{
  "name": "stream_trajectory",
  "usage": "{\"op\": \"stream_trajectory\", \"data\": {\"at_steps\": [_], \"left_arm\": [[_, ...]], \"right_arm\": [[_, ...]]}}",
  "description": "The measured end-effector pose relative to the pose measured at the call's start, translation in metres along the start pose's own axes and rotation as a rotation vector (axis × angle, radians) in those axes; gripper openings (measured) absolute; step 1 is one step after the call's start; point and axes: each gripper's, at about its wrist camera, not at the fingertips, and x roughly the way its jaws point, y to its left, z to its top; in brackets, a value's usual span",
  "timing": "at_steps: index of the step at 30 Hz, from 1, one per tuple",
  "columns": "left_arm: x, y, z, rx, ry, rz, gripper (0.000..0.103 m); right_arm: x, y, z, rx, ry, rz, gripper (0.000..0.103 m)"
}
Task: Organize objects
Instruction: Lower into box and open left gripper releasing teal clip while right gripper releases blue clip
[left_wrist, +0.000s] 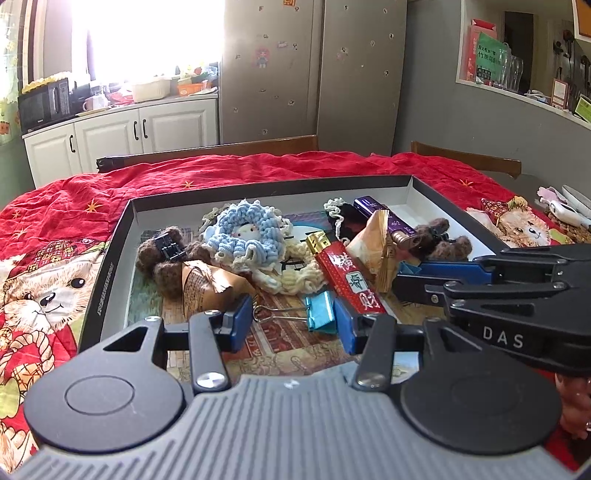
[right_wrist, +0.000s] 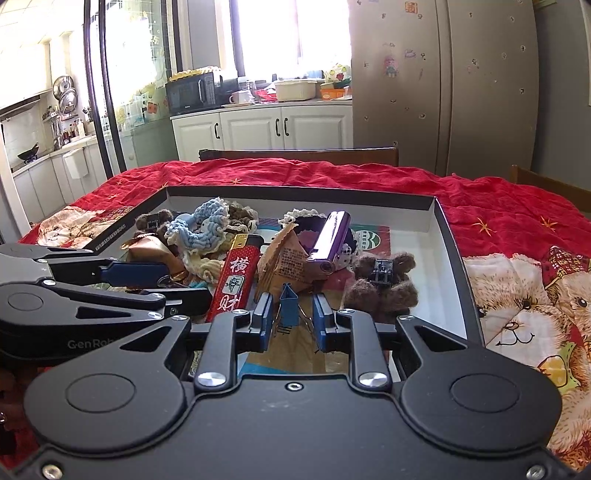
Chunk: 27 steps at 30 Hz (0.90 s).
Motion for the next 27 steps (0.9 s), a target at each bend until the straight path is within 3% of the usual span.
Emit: {"op": "stream_trajectory", "data": {"at_steps": [14, 18, 27], "left_arm": [[-0.0001, -0.0015, -0.0004, 0.006, 0.000, 0.003, 0.055], [-0.0006, -0.0017, -0.0003, 0.006, -0.001, -0.003, 0.063], [-0.0057, -0.0052, 0.0009, 0.004, -0.009, -0.015, 0.066]], "right_arm": [[0.0005, -0.0002, 0.0001, 0.003, 0.000, 0.001, 0.023], [-0.0003, -0.0006, -0.0003, 0.005, -0.004, 0.001, 0.023], [-0.0063, -0.0003, 0.0009, 0.010, -0.021, 0.007, 0.028]]}}
